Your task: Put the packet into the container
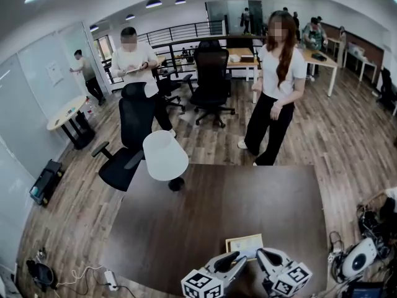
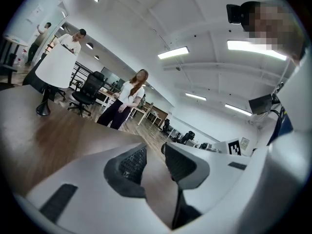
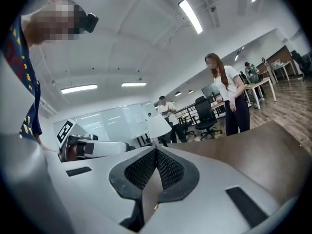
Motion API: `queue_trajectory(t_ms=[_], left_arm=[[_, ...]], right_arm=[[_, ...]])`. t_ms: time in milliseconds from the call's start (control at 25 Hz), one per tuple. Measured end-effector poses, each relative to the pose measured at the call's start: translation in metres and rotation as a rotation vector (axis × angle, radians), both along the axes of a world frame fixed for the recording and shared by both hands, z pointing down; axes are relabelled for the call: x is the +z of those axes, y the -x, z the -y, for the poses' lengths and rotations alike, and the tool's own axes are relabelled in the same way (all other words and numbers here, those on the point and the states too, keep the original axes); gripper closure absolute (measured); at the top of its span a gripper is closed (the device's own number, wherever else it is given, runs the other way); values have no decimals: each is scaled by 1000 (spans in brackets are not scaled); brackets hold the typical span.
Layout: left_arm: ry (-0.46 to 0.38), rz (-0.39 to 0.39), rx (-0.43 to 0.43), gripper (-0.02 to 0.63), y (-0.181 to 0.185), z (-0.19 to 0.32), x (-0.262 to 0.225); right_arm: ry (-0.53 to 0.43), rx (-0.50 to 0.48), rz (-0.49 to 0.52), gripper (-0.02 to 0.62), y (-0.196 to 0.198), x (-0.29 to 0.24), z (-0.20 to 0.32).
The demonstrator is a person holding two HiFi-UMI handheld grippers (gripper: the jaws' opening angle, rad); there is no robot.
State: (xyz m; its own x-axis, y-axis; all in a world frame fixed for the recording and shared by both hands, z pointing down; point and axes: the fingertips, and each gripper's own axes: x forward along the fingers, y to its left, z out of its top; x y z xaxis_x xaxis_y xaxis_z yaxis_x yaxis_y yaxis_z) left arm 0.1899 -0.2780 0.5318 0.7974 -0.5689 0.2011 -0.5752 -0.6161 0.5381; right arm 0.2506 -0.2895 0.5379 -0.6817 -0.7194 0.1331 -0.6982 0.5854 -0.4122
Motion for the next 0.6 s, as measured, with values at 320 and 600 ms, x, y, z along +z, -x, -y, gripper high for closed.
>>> queue_trajectory(t_ms=[320,600], left_arm=[[-77,-59,-14,606,-2,-6,-44],[-145,-65,-48,606,2,-9,-82]], right_arm=[[-99,98,-30,585,-9,-45,1],[-160,123,-49,584,-3,-92,-8]])
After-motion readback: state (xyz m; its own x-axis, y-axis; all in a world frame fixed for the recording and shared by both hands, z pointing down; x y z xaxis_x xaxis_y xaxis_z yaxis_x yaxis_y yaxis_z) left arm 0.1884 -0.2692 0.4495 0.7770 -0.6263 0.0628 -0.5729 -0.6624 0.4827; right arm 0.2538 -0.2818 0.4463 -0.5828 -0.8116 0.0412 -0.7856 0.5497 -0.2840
